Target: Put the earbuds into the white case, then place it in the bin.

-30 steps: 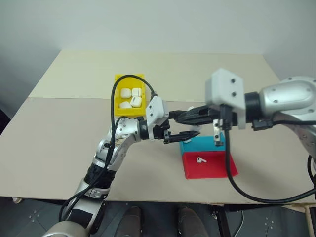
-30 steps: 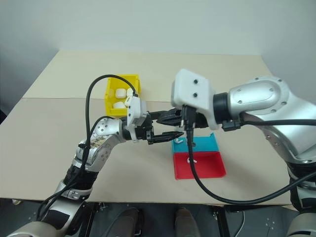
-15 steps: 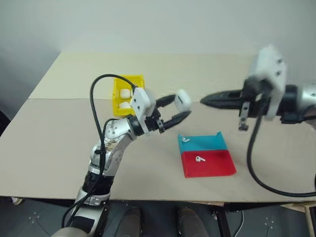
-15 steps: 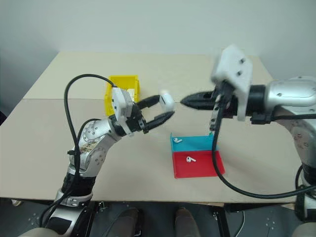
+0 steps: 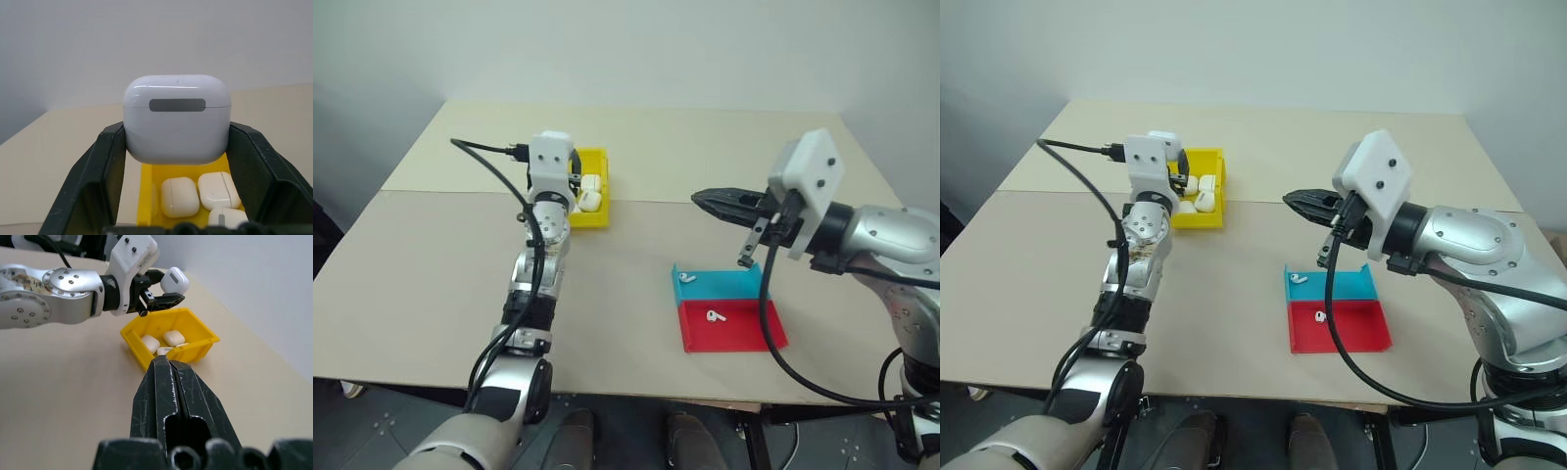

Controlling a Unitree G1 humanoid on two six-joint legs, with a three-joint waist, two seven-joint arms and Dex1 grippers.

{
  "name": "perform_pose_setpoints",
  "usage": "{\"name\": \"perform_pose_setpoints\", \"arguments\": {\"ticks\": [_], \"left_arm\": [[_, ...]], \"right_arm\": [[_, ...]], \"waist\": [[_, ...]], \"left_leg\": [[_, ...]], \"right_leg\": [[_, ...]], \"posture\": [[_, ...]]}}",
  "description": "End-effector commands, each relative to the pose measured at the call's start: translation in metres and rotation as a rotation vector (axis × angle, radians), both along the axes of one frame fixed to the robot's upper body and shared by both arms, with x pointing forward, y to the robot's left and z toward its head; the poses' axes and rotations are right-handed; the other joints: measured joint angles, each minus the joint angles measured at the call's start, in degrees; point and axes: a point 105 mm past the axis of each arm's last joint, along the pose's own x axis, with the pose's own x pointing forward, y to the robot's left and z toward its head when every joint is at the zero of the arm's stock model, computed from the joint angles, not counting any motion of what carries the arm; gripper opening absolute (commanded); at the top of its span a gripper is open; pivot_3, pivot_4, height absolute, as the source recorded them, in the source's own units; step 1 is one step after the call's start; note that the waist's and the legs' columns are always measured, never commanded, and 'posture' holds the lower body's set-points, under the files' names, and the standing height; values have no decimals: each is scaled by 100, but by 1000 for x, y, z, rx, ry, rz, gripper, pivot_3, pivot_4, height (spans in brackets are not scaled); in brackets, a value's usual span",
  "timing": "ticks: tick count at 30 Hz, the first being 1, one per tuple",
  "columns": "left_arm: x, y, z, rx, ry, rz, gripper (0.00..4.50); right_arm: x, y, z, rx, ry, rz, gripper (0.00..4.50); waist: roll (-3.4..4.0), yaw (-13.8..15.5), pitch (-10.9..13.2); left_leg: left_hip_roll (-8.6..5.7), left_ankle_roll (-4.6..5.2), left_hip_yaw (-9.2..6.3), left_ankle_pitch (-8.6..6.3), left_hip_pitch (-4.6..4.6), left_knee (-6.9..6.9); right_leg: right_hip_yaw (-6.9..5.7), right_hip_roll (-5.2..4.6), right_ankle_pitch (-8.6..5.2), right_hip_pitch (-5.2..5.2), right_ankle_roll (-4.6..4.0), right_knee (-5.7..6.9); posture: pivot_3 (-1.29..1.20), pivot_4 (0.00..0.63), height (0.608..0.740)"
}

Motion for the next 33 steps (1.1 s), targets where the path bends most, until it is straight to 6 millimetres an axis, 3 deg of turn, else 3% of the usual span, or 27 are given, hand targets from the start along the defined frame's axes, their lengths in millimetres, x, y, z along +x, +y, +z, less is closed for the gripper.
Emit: {"name": "perform_pose_setpoints", "arguments": {"ticks": [1,3,8,14,18,22,25,28,33], "left_arm": [[13,-3,11,-29,-29,-17,2775],[21,-9,7,-6,-4,-68,2775],[28,-17,15,34,-19,-111,4344],[29,-6,22,4,-39,-118,4429],[22,1,23,63,-39,-205,4429],[-9,-2,24,188,-49,-393,4429],[-61,-3,14,253,-7,-600,4429],[-125,3,-1,277,62,-840,4429],[-177,21,-20,253,212,-877,4429]], "right_arm": [[-5,1,13,-5,-90,3,28],[-8,3,14,3,-96,19,28],[-10,3,15,9,-105,37,0],[-10,1,15,36,-119,25,0],[0,-5,-1,39,-128,-39,0],[20,-20,-14,138,-72,-169,0],[27,-31,-25,168,-44,-202,0],[24,-39,-39,179,-3,-216,0],[13,-46,-67,180,40,-240,0]], "waist": [[0,-6,0],[0,-7,0],[0,-14,0],[0,-22,0],[0,-31,-1],[1,-99,-1],[3,-163,-2],[6,-209,-4],[7,-159,-4]], "left_leg": [[0,0,4,0,-3,-1],[0,0,7,0,-5,-3],[0,0,33,0,-8,-9],[1,0,35,0,-6,-9],[1,0,36,0,-6,-8],[6,-2,37,1,-5,-13],[13,-5,30,2,-4,-16],[20,-5,8,2,0,-26],[32,-6,8,2,17,-22]], "right_leg": [[-2,0,1,-1,0,-7],[-2,0,1,-1,0,-10],[-4,0,1,-4,1,-16],[-3,0,1,-3,1,-13],[-3,1,1,-3,1,-12],[1,1,1,-7,0,21],[5,3,2,-8,-2,23],[10,4,1,-11,-4,21],[9,0,-3,0,-10,6]], "posture": [[0,150,740],[0,150,740],[0,150,740],[0,150,740],[0,150,740],[0,150,740],[0,150,740],[0,150,740],[0,150,740]]}}
